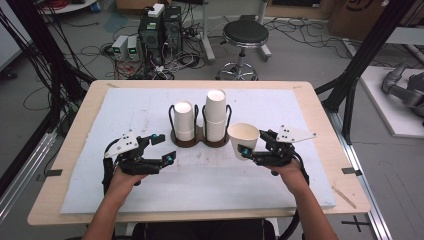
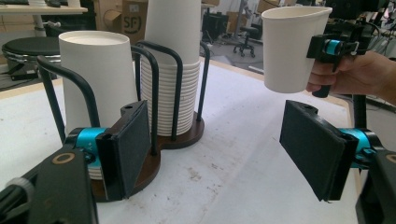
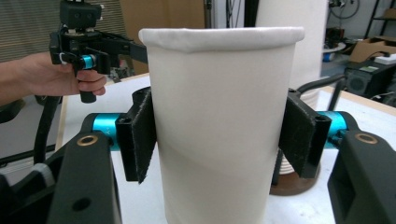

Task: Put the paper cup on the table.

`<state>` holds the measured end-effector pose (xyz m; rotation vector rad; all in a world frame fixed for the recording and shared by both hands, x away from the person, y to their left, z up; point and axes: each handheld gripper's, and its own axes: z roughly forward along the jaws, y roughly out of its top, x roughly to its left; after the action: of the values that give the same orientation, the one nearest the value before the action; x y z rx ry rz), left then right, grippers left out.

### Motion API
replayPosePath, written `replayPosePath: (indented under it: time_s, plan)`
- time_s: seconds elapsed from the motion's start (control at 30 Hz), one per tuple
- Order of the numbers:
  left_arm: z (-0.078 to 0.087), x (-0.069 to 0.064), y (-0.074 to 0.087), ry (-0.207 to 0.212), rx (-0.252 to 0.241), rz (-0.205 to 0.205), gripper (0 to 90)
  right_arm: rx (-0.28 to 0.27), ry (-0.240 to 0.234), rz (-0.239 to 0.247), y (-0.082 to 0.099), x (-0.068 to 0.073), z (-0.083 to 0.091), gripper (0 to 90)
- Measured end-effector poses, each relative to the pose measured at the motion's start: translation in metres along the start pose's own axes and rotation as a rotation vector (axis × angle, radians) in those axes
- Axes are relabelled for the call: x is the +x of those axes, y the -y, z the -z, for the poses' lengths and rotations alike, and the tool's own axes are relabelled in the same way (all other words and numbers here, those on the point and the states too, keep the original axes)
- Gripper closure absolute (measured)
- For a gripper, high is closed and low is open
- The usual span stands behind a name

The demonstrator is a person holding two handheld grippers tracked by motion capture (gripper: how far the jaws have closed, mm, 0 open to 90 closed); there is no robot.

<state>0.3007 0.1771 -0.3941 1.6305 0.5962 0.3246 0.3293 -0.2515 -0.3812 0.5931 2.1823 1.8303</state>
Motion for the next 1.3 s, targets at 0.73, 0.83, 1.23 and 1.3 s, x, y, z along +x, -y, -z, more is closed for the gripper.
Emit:
replayPosePath:
  time_s: [0.73, 0.83, 1.23, 1.3]
  plan:
    - [0.002, 0.009, 0.014, -0.025, -0.003, 0.030, 24.7, -0.019, 0.355, -0.035, 0.016, -0.040, 0.031, 35.7]
    - [0.002, 0.011, 0.016, -0.023, 0.004, 0.036, 24.7, -0.013, 0.396, -0.062, 0.019, -0.049, 0.031, 35.7]
    - [0.003, 0.013, 0.020, -0.020, 0.013, 0.045, 24.7, 0.129, 0.468, -0.157, 0.042, -0.082, 0.020, 35.7]
    - [0.003, 0.013, 0.020, -0.021, 0.016, 0.048, 24.7, 0.160, 0.466, -0.158, 0.045, -0.084, 0.019, 35.7]
